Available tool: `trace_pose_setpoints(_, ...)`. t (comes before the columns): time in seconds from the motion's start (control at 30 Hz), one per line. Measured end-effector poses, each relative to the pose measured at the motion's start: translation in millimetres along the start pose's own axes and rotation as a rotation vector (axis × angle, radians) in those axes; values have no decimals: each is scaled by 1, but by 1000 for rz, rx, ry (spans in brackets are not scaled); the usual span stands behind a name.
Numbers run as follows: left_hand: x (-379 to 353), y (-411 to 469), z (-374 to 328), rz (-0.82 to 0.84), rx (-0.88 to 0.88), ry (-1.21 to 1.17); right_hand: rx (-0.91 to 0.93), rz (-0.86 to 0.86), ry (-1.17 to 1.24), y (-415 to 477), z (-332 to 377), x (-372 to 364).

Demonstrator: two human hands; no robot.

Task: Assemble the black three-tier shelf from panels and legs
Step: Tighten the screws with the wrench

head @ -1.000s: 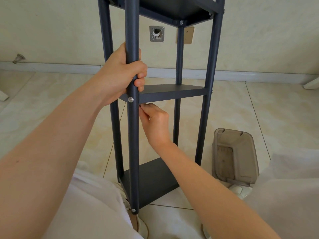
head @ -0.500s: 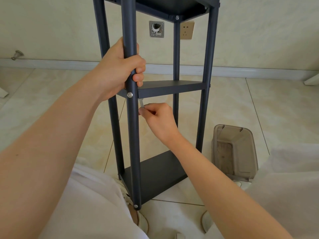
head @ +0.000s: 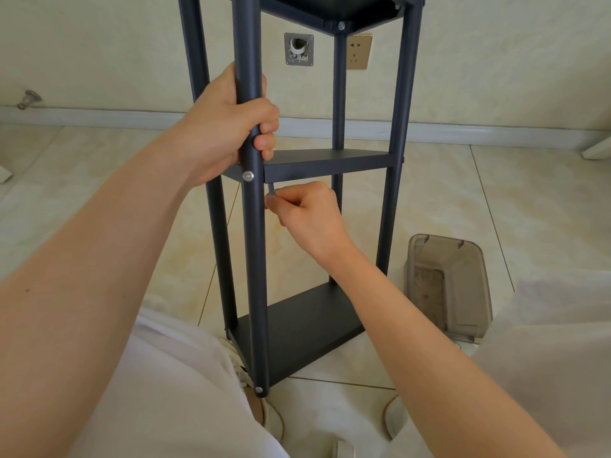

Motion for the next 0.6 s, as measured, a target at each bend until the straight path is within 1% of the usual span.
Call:
trace_pose_setpoints(0.13, 2, 0, 1, -7, 11, -15, 11, -4, -53, 0, 0, 0)
trace_pose_setpoints(0.3, 2, -1, 2, -6, 12, -21, 97, -44, -116, -1, 3, -2)
trace_pose_setpoints(0.5, 2, -2, 3, -7, 21, -30, 206, -115, -102, 1, 3, -8)
trace_pose_setpoints(0.6, 1, -3, 3, 1, 27, -45, 224, -121, -81, 6, 0, -14)
Point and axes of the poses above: each hand's wrist, its own y-axis towards the middle knuckle, its own x-axis out of the back of the hand, z = x × y, the point moved 10 cm from there along y, towards the middle knuckle, and after that the axes turned 5 degrees about x, right-handed, at the moved point
